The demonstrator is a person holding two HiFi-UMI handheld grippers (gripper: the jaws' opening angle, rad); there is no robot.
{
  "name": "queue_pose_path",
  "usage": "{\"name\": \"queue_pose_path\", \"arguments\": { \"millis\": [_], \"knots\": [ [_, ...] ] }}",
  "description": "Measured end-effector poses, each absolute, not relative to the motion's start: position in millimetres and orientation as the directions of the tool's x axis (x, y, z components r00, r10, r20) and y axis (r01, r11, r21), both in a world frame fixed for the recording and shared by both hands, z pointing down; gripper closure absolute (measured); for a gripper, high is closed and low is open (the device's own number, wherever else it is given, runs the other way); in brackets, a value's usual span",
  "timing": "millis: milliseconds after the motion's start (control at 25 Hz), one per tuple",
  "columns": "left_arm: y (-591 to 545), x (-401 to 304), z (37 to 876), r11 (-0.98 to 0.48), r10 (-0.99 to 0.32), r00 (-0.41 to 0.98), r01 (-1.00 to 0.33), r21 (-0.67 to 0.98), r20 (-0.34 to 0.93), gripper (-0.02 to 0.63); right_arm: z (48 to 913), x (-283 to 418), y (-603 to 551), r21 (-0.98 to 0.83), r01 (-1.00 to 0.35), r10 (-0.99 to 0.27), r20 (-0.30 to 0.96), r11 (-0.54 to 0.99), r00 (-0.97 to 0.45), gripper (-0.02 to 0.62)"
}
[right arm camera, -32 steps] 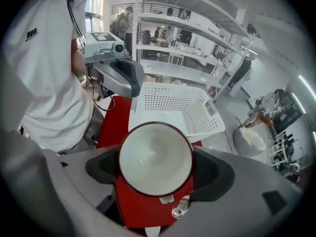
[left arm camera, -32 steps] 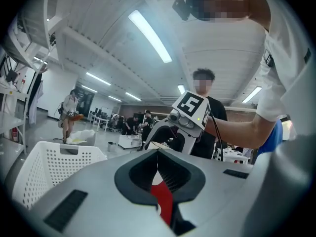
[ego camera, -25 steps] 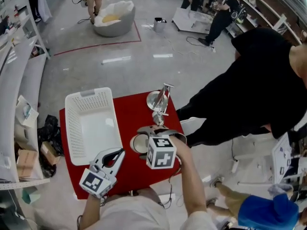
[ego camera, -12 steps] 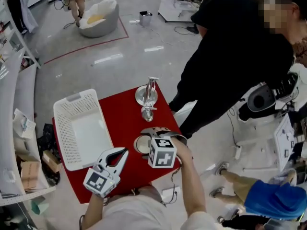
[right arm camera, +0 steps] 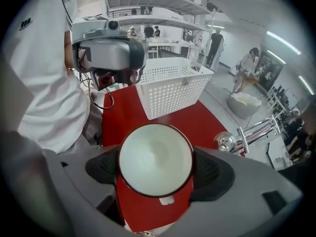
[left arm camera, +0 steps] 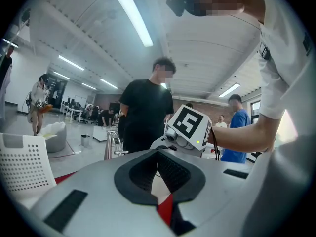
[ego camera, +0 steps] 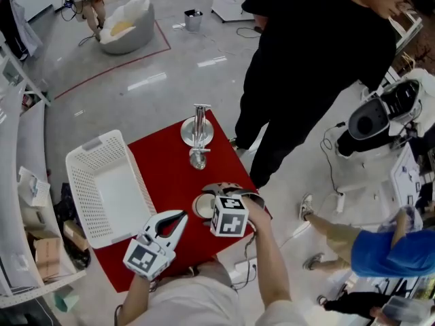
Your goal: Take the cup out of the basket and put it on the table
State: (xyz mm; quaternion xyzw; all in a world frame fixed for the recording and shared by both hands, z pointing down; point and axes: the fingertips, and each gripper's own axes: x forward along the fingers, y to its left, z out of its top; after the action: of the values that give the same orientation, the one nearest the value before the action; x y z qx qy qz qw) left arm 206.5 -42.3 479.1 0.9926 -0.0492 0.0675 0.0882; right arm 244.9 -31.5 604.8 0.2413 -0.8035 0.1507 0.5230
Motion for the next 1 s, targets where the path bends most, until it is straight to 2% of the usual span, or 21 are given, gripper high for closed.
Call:
{"name": "queue_pose_path", "arguments": {
  "millis": [1000],
  "knots": [
    [-25,235,513,-0.984,0.033,0.975,-0.007,0.177,0.219,0.595,705,285,-4,-0.062,-0.681,-0.168,0.949,0.73,-0.267,0.184]
  ]
}}
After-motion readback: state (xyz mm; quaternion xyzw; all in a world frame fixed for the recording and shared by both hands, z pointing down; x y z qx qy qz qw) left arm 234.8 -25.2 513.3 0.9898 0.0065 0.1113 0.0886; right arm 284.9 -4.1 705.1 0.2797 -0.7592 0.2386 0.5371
